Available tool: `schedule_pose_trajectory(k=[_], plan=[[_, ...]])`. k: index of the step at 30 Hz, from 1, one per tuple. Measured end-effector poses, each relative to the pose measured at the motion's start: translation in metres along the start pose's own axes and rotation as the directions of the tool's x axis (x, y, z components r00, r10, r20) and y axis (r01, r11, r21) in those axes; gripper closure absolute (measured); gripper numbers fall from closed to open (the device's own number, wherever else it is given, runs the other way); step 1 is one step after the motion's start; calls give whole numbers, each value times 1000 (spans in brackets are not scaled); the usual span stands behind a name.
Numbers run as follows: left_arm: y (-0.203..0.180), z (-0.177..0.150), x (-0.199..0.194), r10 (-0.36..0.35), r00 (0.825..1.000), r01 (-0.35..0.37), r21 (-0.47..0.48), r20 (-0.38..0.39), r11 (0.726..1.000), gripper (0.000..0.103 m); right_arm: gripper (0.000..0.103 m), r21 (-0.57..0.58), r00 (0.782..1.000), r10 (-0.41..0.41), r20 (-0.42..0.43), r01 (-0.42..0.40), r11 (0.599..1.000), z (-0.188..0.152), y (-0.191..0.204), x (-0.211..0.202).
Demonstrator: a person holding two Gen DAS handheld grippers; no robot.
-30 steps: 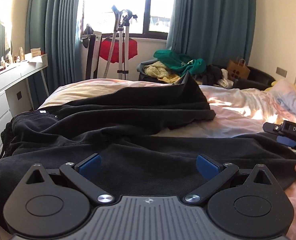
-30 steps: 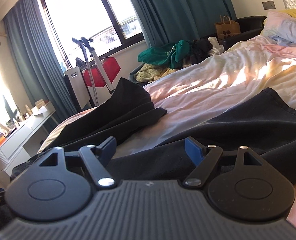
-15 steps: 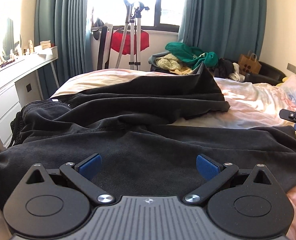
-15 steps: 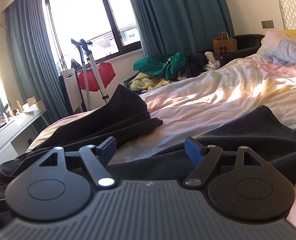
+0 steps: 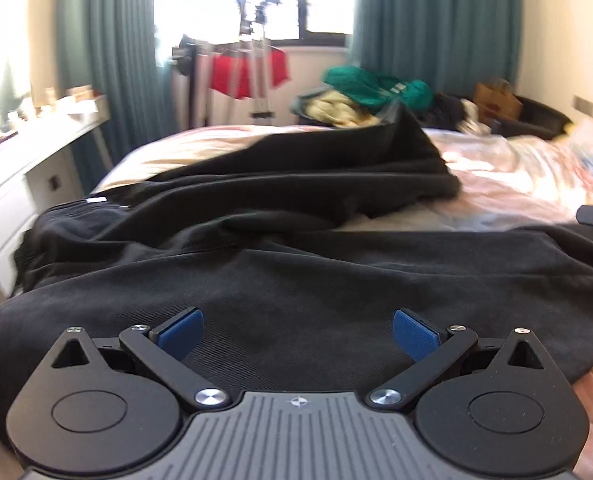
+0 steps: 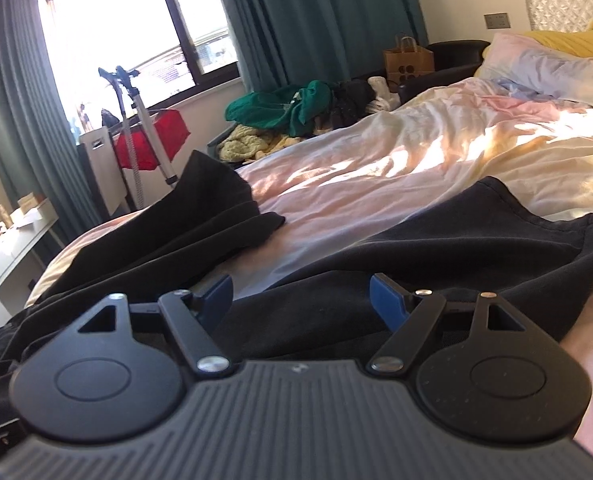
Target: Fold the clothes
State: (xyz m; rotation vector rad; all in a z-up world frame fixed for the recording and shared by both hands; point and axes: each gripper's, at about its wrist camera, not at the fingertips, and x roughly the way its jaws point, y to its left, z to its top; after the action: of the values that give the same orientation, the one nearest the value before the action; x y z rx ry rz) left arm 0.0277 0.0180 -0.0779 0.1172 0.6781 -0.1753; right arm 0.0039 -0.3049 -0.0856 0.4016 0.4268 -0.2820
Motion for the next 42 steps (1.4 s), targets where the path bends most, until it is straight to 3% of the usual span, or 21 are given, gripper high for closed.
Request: schedule_pose_trajectory(k=[3, 8, 14, 18, 23, 26, 28, 30, 32, 34, 40, 42], plan=[[-21, 16, 31, -32, 998, 35, 58, -55, 998, 3, 25, 54, 998, -69, 6, 68, 996, 2, -16, 3], [-79, 61, 89, -45, 999, 47, 149, -15, 988, 3, 25, 187, 992, -122, 24, 115, 976, 8, -45, 9], [-154, 121, 168, -110, 993, 101, 169, 45, 980, 1, 25, 284, 991, -134, 25, 122, 951, 10, -70, 26], [-207, 151, 229, -65, 996, 49, 221, 64, 974, 1, 25, 313, 986, -167, 26, 150, 938, 8, -80, 45], [-236, 181, 299, 42, 999, -45, 112, 29, 993, 2, 25, 260, 985, -161, 67, 138, 956, 5, -75, 64], [-235, 183, 316, 68, 998, -68, 102, 4, 992, 13, 25, 252, 986, -150, 69, 128, 959, 3, -75, 73], [-235, 184, 328, 85, 996, -83, 95, -13, 992, 28, 25, 250, 988, -140, 58, 121, 961, 1, -75, 79], [-226, 188, 324, 53, 998, -52, 60, -23, 997, 65, 25, 249, 990, -130, 49, 114, 962, 0, -76, 84], [-202, 200, 307, -25, 999, 25, -27, -27, 999, 82, 25, 253, 991, -120, 54, 103, 962, -1, -75, 84], [-174, 212, 287, -94, 995, 91, -126, -19, 988, 85, 25, 249, 991, -117, 69, 97, 964, 0, -73, 80], [-49, 224, 214, -79, 995, 97, -362, 64, 927, 85, 25, 243, 991, -100, 87, 76, 967, 3, -68, 66], [-10, 213, 198, -48, 997, 71, -406, 67, 911, 85, 25, 235, 991, -97, 90, 73, 969, 4, -65, 63]])
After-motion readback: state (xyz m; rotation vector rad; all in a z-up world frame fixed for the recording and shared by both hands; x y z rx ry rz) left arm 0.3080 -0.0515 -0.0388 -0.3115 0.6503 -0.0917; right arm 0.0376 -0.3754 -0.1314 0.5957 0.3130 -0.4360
